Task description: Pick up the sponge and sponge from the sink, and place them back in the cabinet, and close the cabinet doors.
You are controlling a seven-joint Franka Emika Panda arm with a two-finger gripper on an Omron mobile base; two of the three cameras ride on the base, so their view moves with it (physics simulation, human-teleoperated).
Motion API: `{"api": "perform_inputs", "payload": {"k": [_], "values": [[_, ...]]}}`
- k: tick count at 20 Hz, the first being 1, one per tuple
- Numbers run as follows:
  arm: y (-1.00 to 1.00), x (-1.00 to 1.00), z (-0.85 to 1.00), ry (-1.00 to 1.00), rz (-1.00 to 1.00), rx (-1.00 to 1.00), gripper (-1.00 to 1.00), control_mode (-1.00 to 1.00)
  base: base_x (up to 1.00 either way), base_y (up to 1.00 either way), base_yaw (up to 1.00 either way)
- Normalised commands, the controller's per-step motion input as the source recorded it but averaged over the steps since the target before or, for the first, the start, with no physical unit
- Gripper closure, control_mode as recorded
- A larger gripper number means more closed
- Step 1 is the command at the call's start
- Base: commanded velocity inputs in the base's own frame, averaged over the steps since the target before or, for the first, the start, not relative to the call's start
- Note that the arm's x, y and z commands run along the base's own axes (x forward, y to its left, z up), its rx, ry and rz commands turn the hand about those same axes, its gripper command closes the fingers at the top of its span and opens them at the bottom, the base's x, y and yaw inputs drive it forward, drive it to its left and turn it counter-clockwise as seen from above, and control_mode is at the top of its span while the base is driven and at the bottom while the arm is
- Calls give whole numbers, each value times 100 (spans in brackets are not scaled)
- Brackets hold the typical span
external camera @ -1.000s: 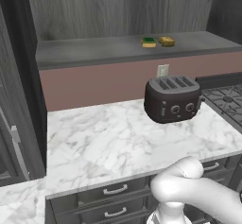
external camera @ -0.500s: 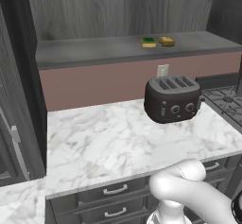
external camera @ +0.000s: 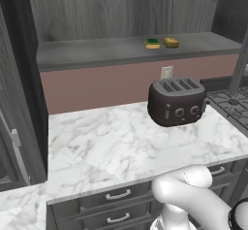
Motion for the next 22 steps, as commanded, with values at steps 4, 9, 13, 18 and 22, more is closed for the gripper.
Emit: {"api": "perform_inputs", "payload": {"k": [4, 9, 13, 18, 22], "values": [[8, 34, -1, 0, 0, 0, -100, -100, 0, 0, 0], [4, 32, -3, -1, -1, 0, -100, -100, 0, 0, 0], [3, 33, -4, -3, -2, 0, -100, -100, 0, 0, 0], [4, 38, -4, -5, -3, 0, -100, -100, 0, 0, 0], [5, 43, -7, -5, -2, 0, -100, -100, 0, 0, 0]]}}
